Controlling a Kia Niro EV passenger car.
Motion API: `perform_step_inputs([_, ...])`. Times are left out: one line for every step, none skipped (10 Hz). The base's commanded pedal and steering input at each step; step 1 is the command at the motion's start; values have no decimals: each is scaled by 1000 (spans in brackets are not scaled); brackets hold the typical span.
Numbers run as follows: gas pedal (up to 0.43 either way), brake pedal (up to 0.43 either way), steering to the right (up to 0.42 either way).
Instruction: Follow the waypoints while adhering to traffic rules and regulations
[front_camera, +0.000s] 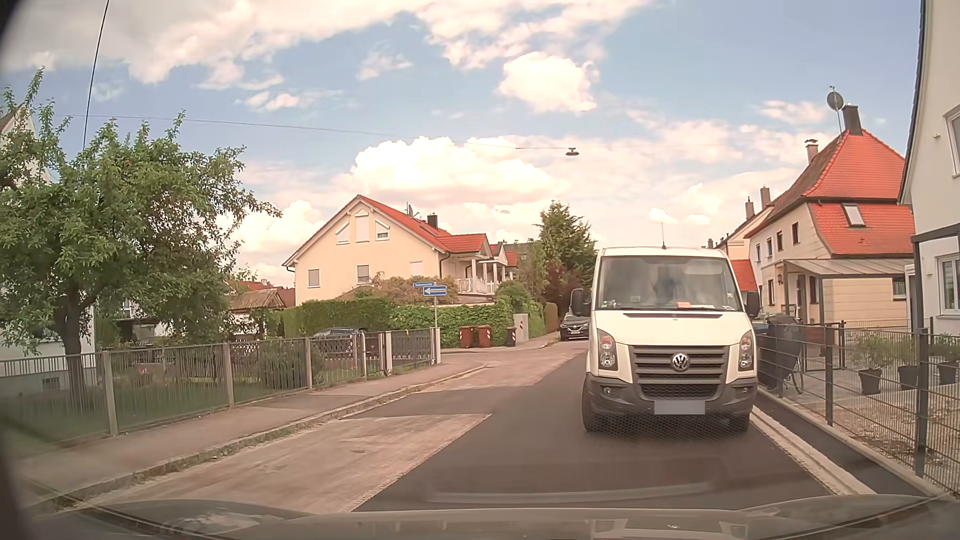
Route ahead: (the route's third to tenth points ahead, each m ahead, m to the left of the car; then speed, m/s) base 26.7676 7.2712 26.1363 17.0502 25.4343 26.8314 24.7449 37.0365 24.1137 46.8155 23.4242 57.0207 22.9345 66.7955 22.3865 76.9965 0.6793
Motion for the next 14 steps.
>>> perform_step_inputs([0,128,-679])
perform_step_inputs([0,128,-679])
perform_step_inputs([0,128,-678])
perform_step_inputs([0,140,-676])
perform_step_inputs([0,213,-672])
perform_step_inputs([0,274,-665])
perform_step_inputs([0,280,-664])
perform_step_inputs([0,280,-664])
perform_step_inputs([0,274,-665])
perform_step_inputs([0,280,-666])
perform_step_inputs([0,280,-668])
perform_step_inputs([0,280,-670])
perform_step_inputs([0,280,-676])
perform_step_inputs([0,280,-678])
